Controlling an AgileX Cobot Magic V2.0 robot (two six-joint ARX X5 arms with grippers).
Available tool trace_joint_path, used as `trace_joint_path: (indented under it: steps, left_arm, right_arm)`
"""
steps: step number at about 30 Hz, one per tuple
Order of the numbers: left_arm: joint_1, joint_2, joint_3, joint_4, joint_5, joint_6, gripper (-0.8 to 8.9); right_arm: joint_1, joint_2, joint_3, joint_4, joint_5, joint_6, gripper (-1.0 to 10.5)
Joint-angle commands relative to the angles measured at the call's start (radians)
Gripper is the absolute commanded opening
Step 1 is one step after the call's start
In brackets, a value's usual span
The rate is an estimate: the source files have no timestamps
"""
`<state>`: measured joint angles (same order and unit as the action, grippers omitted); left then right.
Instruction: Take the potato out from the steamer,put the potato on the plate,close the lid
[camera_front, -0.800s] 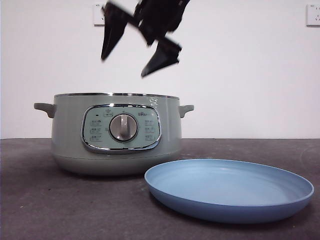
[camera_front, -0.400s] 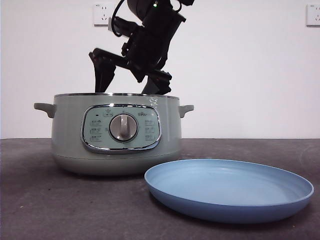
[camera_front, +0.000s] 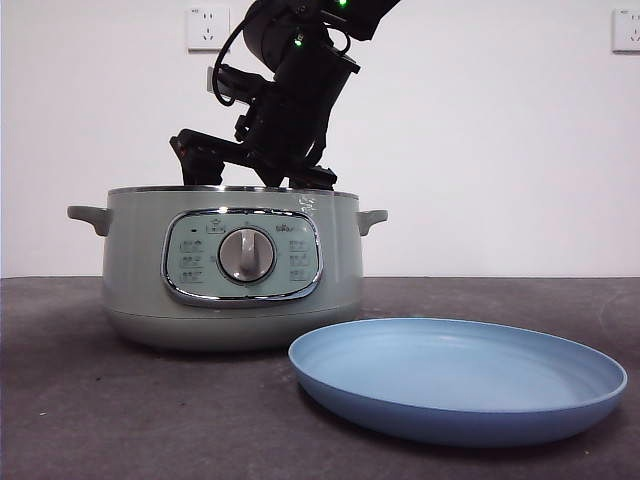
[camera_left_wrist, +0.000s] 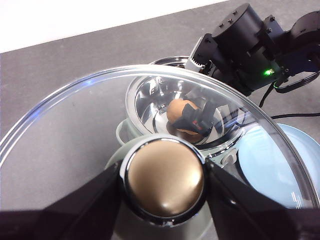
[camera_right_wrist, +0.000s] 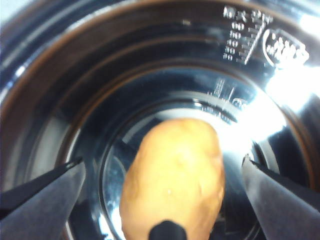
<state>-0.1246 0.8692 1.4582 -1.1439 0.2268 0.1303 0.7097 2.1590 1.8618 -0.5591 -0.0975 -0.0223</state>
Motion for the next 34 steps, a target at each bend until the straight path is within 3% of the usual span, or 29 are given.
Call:
trace_joint_path:
  steps: [1,5,10,12,16,17,26,34]
  left_arm:
    - [0.004,-0.011,0.003,0.035,0.010,0.000,-0.09]
    - [0.004,-0.011,0.003,0.035,0.010,0.001,-0.09]
    - [0.004,-0.011,0.003,0.035,0.010,0.001,-0.09]
    - [0.004,-0.011,0.003,0.035,0.010,0.002,-0.09]
    - [0.004,-0.011,0.003,0.036,0.010,0.002,-0.09]
    - [0.004,-0.011,0.003,0.035,0.010,0.002,-0.09]
    - [0.004,-0.010,0.003,0.054,0.011,0.002,-0.09]
    - [0.004,-0.008,0.003,0.088,0.018,0.005,-0.09]
  right_arm:
    - [0.004,0.026,0.001,0.001,0.013,0.006,6.6]
    - [0.006,0.047,0.001,-0.003,0.024,0.006,6.4]
    - [0.006,0.053,0.001,-0.006,0.032,0.005,5.2]
    - [0.006,0.053,0.001,0.001,0.052,0.005,4.0]
    - [0.006,0.053,0.001,0.006,0.048,-0.006,0.1]
    - [0.006,0.047,0.001,0.008,0.048,-0.018,-0.1]
    - [0.006,-0.082,0.004,0.005,0.051,-0.021,-0.1]
    - [0.005,-0.298,0.004,-0.197,0.052,-0.037,-0.1]
